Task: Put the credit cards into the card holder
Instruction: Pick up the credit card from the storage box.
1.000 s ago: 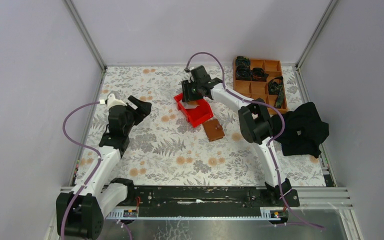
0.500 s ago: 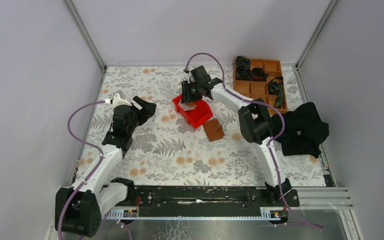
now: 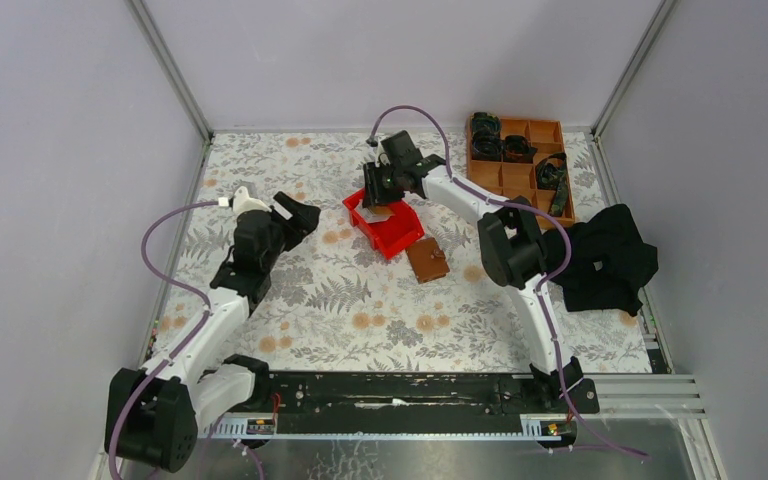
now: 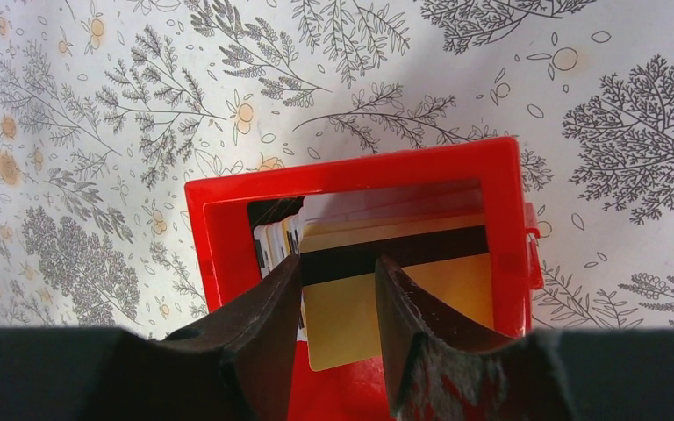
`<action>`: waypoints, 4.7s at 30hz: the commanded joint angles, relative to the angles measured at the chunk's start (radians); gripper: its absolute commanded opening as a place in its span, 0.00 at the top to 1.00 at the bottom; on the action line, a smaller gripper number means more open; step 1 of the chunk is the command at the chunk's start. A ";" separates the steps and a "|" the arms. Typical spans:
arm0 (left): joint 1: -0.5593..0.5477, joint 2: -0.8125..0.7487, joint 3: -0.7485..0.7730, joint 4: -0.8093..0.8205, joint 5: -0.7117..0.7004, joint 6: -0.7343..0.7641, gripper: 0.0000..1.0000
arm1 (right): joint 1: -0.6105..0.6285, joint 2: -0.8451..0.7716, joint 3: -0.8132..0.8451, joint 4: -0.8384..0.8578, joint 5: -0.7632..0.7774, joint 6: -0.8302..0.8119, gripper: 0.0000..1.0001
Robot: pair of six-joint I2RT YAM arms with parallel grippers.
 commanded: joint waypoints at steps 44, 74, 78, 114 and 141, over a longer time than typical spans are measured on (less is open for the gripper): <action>-0.087 0.017 0.041 0.053 -0.073 -0.006 0.15 | 0.039 -0.049 0.082 -0.207 0.406 -0.197 0.86; -0.093 -0.101 0.031 0.024 0.331 0.153 0.10 | 0.082 -0.455 0.022 -0.380 0.357 -0.164 1.00; -0.093 -0.104 0.037 0.035 0.489 0.178 0.10 | 0.083 -0.551 -0.049 -0.430 0.196 -0.136 1.00; -0.107 -0.038 0.013 0.153 1.092 0.109 0.22 | 0.082 -0.777 -0.518 -0.149 -0.561 0.104 1.00; -0.119 0.060 0.006 0.223 1.078 0.055 1.00 | -0.045 -0.714 -0.515 -0.113 -0.611 0.080 0.54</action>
